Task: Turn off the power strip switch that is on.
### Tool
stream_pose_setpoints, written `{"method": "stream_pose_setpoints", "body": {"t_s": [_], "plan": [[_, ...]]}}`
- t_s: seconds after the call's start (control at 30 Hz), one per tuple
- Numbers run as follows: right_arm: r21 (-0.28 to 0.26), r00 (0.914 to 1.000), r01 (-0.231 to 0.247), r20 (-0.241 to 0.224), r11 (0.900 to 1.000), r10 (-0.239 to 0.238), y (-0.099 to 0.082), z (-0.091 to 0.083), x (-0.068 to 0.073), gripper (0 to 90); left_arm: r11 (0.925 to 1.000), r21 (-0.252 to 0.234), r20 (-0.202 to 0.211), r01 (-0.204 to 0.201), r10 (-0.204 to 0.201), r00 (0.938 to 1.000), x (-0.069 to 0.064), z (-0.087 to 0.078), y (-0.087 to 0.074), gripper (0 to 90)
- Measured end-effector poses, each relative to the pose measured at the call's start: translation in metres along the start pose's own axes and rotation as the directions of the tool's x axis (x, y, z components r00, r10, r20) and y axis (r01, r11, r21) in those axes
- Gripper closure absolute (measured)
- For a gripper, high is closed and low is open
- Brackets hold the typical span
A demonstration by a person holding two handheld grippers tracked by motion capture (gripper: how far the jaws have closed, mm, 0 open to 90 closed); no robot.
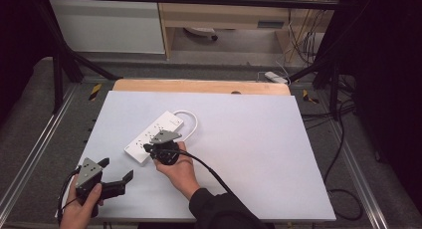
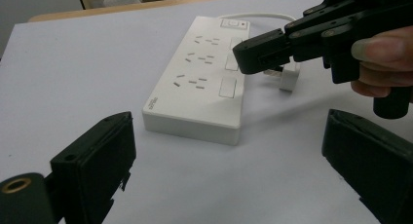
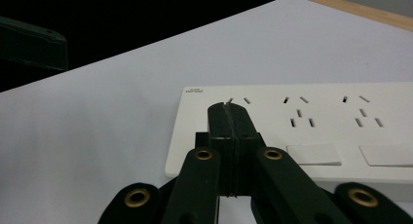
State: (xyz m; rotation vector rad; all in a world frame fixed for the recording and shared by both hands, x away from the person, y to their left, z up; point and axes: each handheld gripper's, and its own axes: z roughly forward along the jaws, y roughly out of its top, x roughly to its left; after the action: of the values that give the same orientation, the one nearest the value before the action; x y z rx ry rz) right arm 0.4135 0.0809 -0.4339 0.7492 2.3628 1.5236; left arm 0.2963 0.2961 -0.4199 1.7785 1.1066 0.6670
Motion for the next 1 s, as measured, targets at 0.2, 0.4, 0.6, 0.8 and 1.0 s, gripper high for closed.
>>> {"method": "stream_pose_setpoints", "body": {"t_s": [0.2, 0.4, 0.6, 0.8, 1.0], "plan": [[-0.005, 1.0, -0.001, 0.008, 1.0, 0.001, 0.003, -0.009, -0.004, 90.0, 1.0, 0.0, 0.001, 0.001, -0.001, 1.0, 0.0, 0.0, 0.0, 5.3], [-0.025, 0.9998, -0.013, 0.013, 0.9996, 0.013, 0.006, -0.021, -0.01, 85.0, 1.0, 0.001, 0.002, 0.0, 0.0, 1.0, 0.0, 0.0, 0.0, 5.3], [-0.046, 0.999, -0.042, 0.012, 0.9981, 0.042, 0.01, -0.036, -0.018, 67.8, 1.0, 0.002, 0.001, -0.001, 0.001, 1.0, 0.0, 0.001, 0.0, 5.3], [-0.057, 0.9963, -0.084, 0.01, 0.9948, 0.085, 0.015, -0.048, -0.028, 47.8, 1.0, 0.002, 0.001, 0.0, 0.0, 1.0, 0.0, 0.0, 0.0, 5.3], [-0.073, 0.9953, -0.088, 0.032, 0.9934, 0.091, 0.021, -0.06, -0.035, 31.5, 1.0, 0.003, 0.001, -0.001, 0.001, 1.0, 0.0, 0.0, 0.0, 5.3]]}}
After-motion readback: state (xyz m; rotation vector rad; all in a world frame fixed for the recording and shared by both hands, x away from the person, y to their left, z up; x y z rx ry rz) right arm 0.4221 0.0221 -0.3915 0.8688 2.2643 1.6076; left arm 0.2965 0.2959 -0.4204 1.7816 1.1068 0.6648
